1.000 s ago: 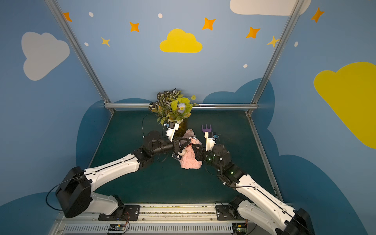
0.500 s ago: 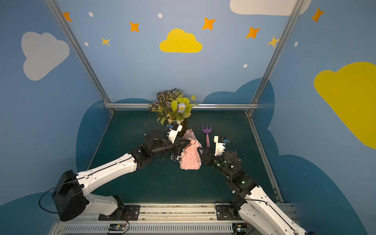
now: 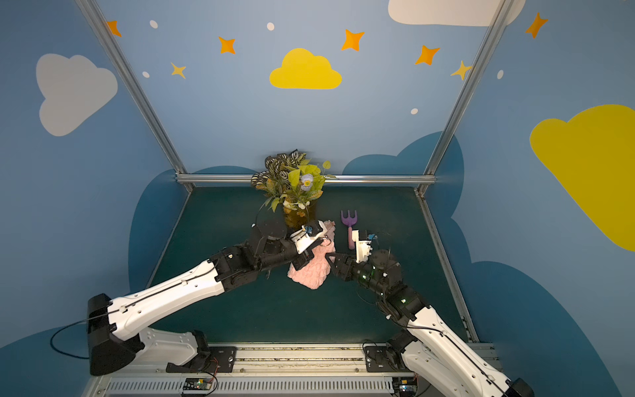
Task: Remove the decoration from the bag
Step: Adjust the bag at the center of the board.
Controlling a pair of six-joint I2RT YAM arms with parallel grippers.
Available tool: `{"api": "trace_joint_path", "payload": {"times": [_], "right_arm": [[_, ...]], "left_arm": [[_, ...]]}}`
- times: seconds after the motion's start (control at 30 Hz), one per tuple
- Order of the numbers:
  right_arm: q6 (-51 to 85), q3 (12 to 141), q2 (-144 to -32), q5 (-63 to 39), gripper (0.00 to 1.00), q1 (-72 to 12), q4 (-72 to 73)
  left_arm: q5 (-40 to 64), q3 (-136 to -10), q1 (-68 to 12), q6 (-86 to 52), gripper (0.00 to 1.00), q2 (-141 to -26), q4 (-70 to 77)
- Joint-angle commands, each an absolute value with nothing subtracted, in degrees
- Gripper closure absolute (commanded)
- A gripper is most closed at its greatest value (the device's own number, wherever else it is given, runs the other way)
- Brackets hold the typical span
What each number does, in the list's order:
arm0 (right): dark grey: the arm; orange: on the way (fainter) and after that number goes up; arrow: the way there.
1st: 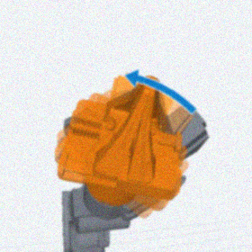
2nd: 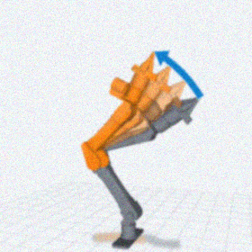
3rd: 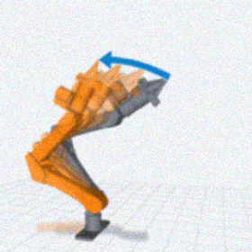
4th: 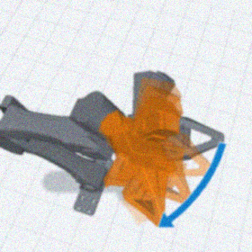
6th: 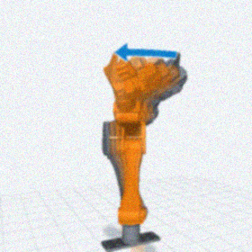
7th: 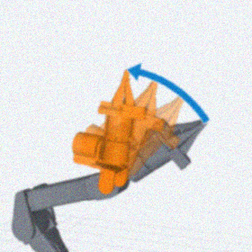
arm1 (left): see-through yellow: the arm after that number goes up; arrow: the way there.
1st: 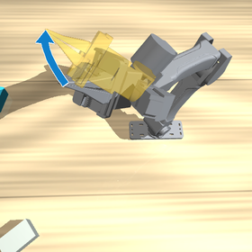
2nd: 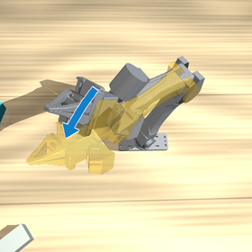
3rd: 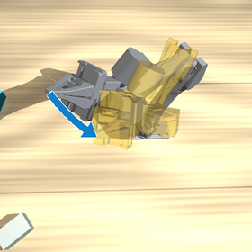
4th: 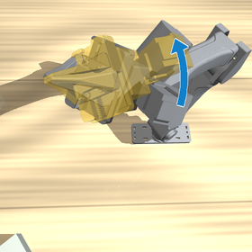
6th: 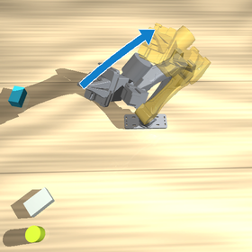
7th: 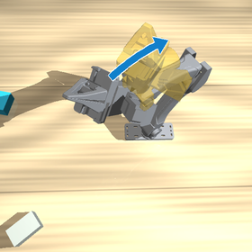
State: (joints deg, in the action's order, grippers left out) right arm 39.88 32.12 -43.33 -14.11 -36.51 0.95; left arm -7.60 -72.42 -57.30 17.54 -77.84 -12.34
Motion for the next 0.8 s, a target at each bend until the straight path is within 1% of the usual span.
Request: {"api": "trace_joint_path", "payload": {"times": [0.0,0.1,0.17,0.23,0.27,0.33,0.47,0.6,0.7,0.77], "right_arm": [[40.4,32.1,-44.2,-17.2,0.41,-36.3,6.8],[41.1,32.0,-46.8,-18.2,0.42,-36.4,8.5],[41.3,31.8,-48.6,-18.5,0.45,-36.4,7.9],[41.7,30.8,-50.2,-18.1,0.46,-36.7,7.8],[42.3,30.0,-50.8,-18.1,0.45,-36.8,8.0],[43.6,29.4,-52.2,-19.4,0.38,-37.0,8.1],[43.8,30.4,-54.6,-22.4,0.36,-38.8,7.5],[43.5,31.7,-58.5,-16.5,0.36,-39.9,6.7],[42.7,33.7,-62.5,-7.6,0.41,-39.0,5.7],[42.0,36.1,-65.3,-4.5,0.44,-38.0,5.0]], "left_arm": [[-15.9,-78.7,-58.6,28.3,0.98,-79.7,-14.4],[-16.6,-79.0,-58.5,29.3,0.98,-80.6,-11.6],[-17.1,-80.6,-58.5,29.2,0.98,-81.6,-12.3],[-17.8,-82.4,-58.4,29.1,0.98,-82.3,-13.4],[-18.0,-83.0,-58.3,29.0,0.98,-82.6,-13.6],[-18.5,-84.4,-58.0,29.0,0.98,-83.4,-14.7],[-18.5,-85.1,-57.8,28.7,0.98,-84.2,-14.9],[-19.1,-84.9,-57.6,26.0,0.98,-83.6,-15.0],[-17.0,-84.3,-56.9,21.9,0.98,-81.2,-16.5],[-16.0,-83.5,-56.5,19.4,0.98,-78.9,-17.9]]}}
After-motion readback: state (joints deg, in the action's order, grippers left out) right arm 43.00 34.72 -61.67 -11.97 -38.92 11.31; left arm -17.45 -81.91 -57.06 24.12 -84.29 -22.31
